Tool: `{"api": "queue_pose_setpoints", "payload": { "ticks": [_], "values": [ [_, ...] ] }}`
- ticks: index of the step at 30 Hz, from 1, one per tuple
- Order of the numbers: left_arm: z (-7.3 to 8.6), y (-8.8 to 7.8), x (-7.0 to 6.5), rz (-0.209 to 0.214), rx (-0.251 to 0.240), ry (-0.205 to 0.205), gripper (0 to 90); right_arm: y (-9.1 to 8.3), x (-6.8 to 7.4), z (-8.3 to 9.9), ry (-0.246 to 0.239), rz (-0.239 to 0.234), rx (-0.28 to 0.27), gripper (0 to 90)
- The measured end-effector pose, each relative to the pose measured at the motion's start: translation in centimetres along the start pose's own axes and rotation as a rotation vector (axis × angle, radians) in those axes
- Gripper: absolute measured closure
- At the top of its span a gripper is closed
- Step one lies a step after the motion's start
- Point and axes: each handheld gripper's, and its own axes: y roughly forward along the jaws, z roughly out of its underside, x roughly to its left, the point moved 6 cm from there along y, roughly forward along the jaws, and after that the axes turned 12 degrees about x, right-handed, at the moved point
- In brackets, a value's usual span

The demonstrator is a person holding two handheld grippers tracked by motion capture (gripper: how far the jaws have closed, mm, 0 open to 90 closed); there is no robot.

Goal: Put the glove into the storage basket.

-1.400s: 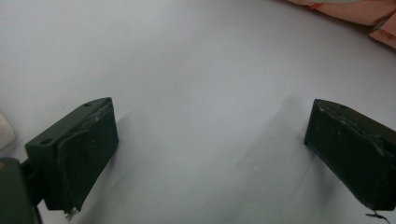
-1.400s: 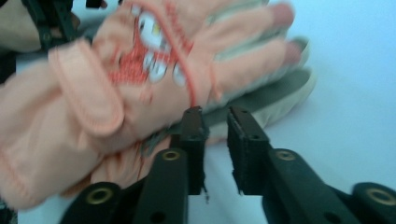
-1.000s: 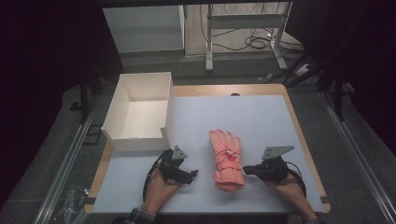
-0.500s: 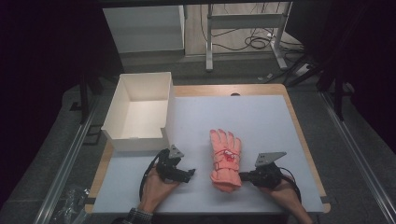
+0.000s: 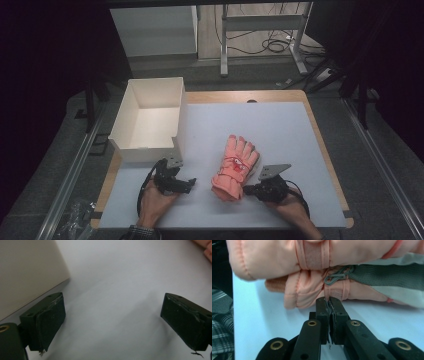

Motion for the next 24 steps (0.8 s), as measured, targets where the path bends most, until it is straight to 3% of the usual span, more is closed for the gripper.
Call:
{"api": "queue_pose_setpoints", "payload": {
  "ticks": [14,20,24],
  "values": [
    [0.4,0.1,0.4,0.021,-0.026,0.017,4.7,1.9,0.4,-1.9,0.015,-0.003,-0.006,85.3],
    [0.4,0.1,0.4,0.021,-0.026,0.013,4.6,1.2,0.0,-1.5,0.015,0.036,0.001,83.0],
    [0.4,0.1,0.4,0.022,-0.027,0.013,4.5,-0.2,-1.3,-0.6,0.054,0.069,-0.017,78.0]
  ]
}}
